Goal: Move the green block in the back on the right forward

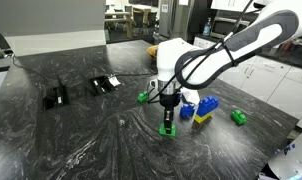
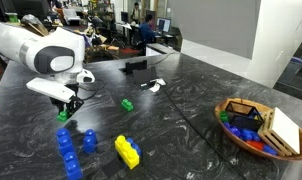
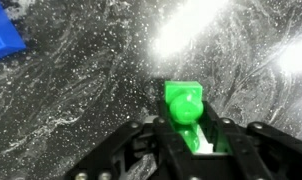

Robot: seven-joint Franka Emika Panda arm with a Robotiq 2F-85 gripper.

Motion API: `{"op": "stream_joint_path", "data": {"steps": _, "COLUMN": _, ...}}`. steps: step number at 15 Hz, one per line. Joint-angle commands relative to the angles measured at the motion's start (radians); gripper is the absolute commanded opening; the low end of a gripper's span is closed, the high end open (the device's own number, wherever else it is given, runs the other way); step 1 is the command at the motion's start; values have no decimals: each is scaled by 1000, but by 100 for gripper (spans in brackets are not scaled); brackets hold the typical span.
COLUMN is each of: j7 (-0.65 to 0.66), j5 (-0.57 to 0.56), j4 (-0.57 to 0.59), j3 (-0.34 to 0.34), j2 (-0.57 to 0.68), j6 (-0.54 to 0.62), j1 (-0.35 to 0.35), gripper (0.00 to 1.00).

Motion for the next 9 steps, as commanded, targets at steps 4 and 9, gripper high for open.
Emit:
{"op": "stream_joint_path", "data": {"steps": 4, "j7": -116, "j5": 0, "j4": 9, "j3": 3, "j2": -18, "j6": -76, "j1": -35, "gripper": 73}}
{"op": "stream_joint_path", "data": {"steps": 9, "j7": -124, "j5": 14, "j4": 36, "j3": -11, "j2": -60, "j6": -52, "j1": -61, "gripper": 100}}
